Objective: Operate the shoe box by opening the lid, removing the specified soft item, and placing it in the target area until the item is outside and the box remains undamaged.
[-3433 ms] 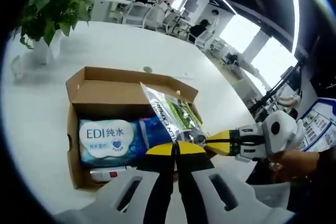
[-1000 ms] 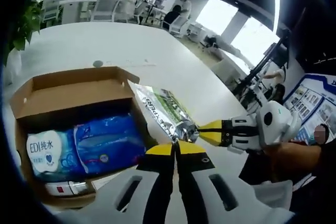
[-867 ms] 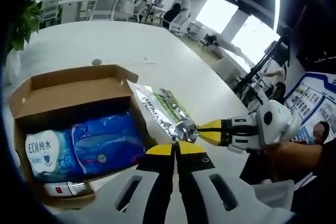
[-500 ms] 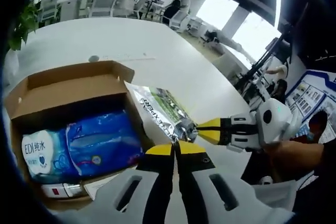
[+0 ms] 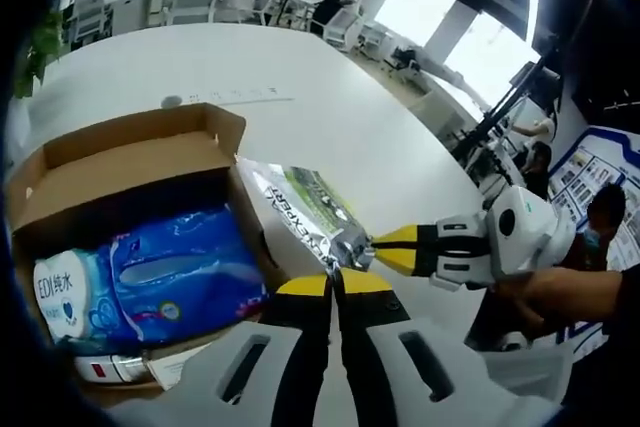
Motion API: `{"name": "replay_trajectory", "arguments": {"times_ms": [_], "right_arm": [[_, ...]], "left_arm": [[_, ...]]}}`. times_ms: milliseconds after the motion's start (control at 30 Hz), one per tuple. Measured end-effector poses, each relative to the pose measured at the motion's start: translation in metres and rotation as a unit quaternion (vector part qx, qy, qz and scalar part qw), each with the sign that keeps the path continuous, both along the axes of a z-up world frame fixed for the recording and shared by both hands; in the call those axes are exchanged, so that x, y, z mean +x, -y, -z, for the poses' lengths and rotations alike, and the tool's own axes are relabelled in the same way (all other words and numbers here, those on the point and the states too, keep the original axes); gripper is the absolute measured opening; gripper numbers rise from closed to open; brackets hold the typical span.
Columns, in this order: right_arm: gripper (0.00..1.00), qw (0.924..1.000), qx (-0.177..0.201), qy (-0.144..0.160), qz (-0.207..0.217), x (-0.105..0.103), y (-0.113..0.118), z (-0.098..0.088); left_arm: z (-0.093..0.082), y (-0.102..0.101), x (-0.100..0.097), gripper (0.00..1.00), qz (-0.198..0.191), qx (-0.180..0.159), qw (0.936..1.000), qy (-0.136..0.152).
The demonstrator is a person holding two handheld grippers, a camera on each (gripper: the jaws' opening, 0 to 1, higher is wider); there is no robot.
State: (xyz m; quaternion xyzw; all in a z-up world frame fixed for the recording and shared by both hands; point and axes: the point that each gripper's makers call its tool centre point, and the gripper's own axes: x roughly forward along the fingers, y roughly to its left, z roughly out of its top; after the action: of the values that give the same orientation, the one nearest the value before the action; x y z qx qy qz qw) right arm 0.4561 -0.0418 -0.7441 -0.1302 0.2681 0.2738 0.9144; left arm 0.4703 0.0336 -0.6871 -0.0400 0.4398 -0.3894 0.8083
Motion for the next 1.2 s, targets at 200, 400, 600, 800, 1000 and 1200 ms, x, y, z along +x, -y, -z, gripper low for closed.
{"name": "replay_trajectory", "arguments": {"times_ms": [200,400,600,800,1000,1200], "right_arm": [[0.00,0.9999,0.002,-0.009,0.009,0.000,0.005,0.009],[0.00,0.9996,0.009,-0.017,0.019,-0.001,0.007,0.015],[0.04,0.9999,0.012,-0.001,0.012,0.001,-0.001,0.009],[0.06,0.9998,0.006,0.016,-0.009,0.004,-0.019,0.003],[0.02,0.9994,0.005,0.027,-0.023,0.006,-0.032,-0.001],[0.00,0.9991,0.035,0.022,-0.008,0.007,-0.030,-0.003]], "left_arm": [[0.008,0.005,0.001,0.00,0.002,0.008,0.9999,-0.007],[0.014,0.008,0.003,0.00,0.000,0.014,0.9998,-0.013],[0.020,0.012,0.003,0.00,-0.001,0.016,0.9997,-0.018],[0.023,0.017,0.003,0.00,0.004,0.023,0.9996,-0.014],[0.023,0.016,0.004,0.00,0.010,0.034,0.9993,-0.004],[0.022,0.015,0.006,0.02,0.023,0.043,0.9987,0.015]]}}
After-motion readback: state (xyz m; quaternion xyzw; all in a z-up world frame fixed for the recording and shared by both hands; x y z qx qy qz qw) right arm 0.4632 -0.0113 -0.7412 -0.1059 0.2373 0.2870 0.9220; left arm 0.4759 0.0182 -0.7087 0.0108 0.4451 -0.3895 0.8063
